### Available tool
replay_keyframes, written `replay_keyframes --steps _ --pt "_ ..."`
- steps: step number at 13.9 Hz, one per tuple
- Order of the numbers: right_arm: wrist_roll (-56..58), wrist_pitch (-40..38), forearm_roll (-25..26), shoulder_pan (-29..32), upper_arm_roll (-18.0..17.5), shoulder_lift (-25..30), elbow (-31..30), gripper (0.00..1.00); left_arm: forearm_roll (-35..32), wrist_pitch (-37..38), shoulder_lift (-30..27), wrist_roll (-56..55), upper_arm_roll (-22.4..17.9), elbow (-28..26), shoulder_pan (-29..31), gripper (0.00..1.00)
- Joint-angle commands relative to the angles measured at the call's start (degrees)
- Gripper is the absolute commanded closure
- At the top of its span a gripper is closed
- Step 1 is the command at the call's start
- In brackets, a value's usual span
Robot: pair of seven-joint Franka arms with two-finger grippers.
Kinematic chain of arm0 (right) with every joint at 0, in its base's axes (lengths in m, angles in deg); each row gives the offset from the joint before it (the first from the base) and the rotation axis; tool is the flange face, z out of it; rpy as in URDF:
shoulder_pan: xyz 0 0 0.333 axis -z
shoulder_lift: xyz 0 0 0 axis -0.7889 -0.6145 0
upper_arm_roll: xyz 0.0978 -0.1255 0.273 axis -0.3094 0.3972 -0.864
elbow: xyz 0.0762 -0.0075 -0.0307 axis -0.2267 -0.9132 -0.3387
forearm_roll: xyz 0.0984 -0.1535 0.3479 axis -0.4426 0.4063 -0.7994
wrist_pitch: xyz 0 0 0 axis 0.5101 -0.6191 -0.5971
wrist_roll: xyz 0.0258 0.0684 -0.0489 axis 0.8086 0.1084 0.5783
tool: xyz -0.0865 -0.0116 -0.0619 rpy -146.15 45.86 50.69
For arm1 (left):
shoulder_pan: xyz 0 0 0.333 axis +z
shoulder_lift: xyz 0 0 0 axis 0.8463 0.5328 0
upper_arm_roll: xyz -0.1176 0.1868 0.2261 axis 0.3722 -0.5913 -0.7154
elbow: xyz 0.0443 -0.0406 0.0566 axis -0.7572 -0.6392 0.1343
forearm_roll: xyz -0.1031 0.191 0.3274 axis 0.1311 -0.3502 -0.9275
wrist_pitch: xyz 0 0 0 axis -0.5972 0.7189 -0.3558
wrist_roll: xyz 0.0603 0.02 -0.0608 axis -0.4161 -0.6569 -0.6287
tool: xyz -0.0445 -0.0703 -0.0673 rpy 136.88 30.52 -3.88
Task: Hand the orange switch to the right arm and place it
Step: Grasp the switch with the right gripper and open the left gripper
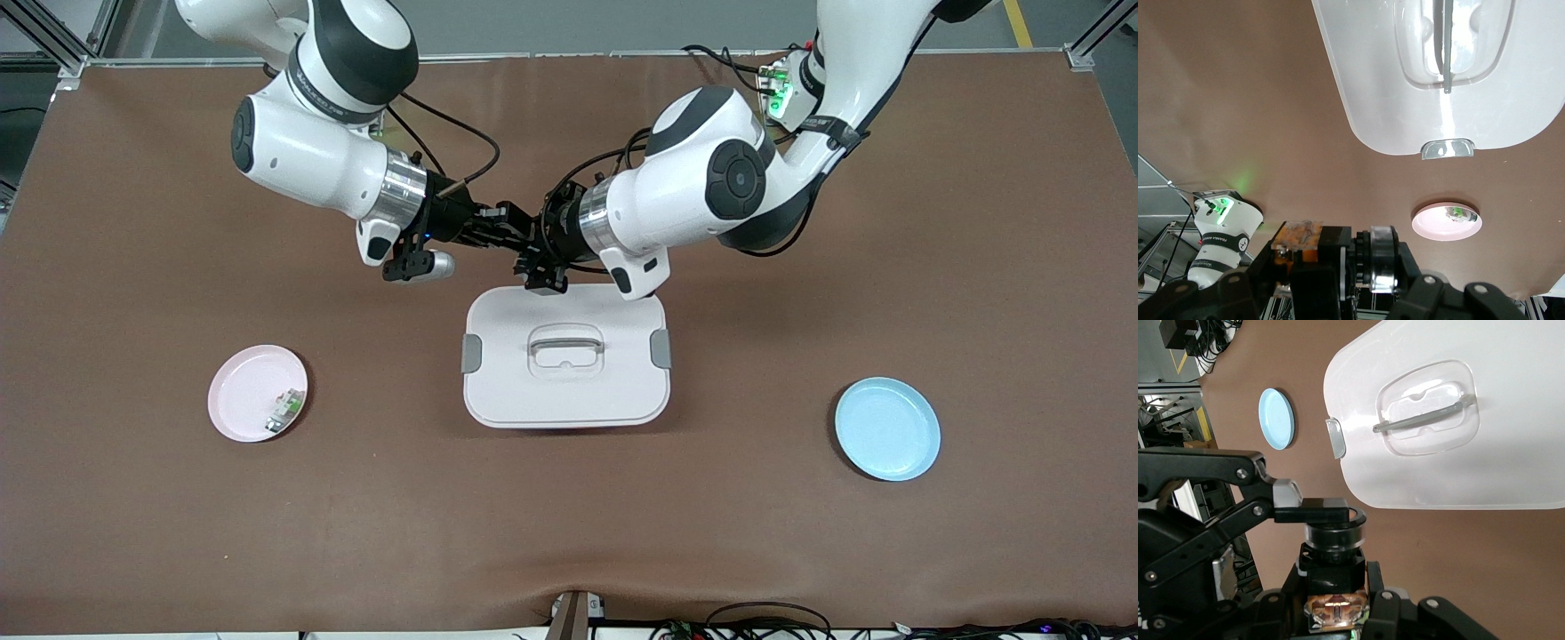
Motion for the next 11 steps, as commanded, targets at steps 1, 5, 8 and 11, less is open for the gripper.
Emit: replay_keyframes --steps 1,5,8,11 --pt "-2.03 -0.38 -0.48 0.39 -0.08 -0.03 -0.07 1.0 -0.81 -0.01 -0.51 -0.97 -0.32 0.99 -0.47 0.7" --pt "-2.03 -0.47 -0.57 0.48 -0.08 -0.03 -0.07 1.0 -0.72 0.25 -0.94 -0.97 -0.15 0.99 -0.56 0.0" --pt "-1.85 -0.47 -0.48 0.48 0.01 0.06 0.02 1.0 -0.72 0.43 -2.09 -0.97 -0.15 1.08 -0.48 0.0" --pt "-1.07 -1.34 -0.39 1.53 0.19 0.23 0.19 1.0 -0.81 0.69 -3.31 -0.62 -0.23 1.08 0.49 0.0"
